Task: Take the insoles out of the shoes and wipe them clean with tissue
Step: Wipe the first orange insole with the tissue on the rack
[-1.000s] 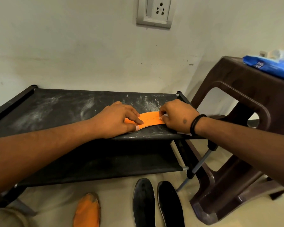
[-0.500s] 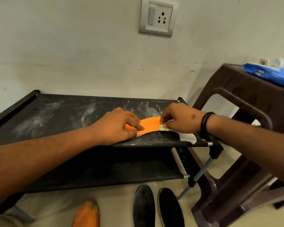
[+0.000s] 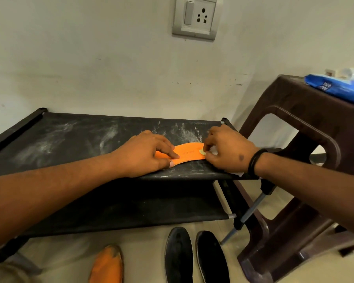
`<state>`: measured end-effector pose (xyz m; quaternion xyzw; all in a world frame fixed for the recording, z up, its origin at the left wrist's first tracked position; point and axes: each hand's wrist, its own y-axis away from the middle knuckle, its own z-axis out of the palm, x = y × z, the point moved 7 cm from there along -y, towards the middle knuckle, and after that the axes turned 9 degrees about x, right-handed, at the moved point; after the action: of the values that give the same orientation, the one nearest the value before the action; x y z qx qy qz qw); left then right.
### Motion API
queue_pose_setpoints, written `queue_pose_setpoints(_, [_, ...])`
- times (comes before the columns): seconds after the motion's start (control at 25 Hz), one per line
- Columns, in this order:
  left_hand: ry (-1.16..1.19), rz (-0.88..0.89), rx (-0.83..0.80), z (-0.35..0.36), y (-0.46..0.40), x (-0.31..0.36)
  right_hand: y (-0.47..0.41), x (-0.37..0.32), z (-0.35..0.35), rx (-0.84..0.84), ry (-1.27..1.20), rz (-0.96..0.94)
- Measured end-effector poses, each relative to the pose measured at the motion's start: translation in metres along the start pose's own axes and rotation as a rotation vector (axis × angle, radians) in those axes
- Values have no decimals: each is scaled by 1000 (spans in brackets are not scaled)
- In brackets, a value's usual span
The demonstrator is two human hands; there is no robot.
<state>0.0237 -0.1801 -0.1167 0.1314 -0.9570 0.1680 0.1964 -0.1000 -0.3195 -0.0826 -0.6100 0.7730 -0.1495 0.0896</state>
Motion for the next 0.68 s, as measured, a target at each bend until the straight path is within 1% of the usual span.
queue_pose_setpoints(0.12, [2,-2,6,0,0,1,1,6,4,-76,-96,74])
queue_pose_setpoints(0.24, [12,-8,2,0,0,1,-2,12,8,-42,-143,137])
queue_pose_setpoints(0.4, [7,5,-14,-1,1,0,2,-8,16,-51,-209,63])
queue_pose_setpoints(0.48, [-1,-2,-23,0,1,2,0,-1,13,-51,-244,104])
queue_pose_setpoints(0.6, [0,-19,-10,0,0,2,-5,17,11,-29,-136,203])
queue_pose_setpoints(0.68, [5,-19,2,0,-1,1,-5,11,12,-11,-78,208])
